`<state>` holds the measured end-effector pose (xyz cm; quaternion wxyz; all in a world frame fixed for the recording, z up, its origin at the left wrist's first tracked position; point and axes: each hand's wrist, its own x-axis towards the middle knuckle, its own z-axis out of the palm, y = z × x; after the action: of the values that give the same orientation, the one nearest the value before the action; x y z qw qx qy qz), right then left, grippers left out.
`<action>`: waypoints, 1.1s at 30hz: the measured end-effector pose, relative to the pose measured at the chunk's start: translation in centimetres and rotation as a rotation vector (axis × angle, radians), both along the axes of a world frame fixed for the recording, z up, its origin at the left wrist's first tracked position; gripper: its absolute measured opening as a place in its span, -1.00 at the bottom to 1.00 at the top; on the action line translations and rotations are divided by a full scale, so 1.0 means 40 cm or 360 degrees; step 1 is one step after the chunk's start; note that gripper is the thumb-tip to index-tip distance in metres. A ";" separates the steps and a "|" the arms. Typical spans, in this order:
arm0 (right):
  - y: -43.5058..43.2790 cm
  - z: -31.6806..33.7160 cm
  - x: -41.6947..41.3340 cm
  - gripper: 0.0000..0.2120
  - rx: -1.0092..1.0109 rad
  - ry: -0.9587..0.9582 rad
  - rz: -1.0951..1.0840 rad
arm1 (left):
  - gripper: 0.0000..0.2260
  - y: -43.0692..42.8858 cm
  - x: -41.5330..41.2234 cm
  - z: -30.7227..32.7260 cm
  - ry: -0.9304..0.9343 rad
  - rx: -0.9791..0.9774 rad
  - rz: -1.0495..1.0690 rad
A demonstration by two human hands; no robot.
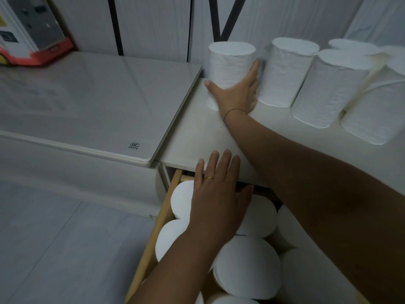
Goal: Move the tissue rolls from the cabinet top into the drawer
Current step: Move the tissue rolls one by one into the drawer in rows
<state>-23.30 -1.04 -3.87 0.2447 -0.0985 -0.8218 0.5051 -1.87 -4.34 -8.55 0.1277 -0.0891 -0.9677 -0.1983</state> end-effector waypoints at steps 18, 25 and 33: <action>0.051 -0.018 -0.031 0.05 0.0068 0.0077 0.0122 | -0.47 0.004 0.001 0.005 -0.0041 0.0013 0.0017; 0.050 -0.007 -0.069 0.07 -0.0053 -0.0013 0.0348 | -0.47 0.006 0.003 0.006 -0.0065 0.0007 0.0038; 0.028 -0.025 -0.090 -0.10 -0.0144 0.0081 0.0335 | -0.47 0.010 0.003 0.012 -0.0100 0.0027 0.0053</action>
<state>-26.89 0.10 -4.87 0.2065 -0.0098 -0.7974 0.5670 -1.74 -3.95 -8.08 0.1014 -0.0658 -0.9708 -0.2071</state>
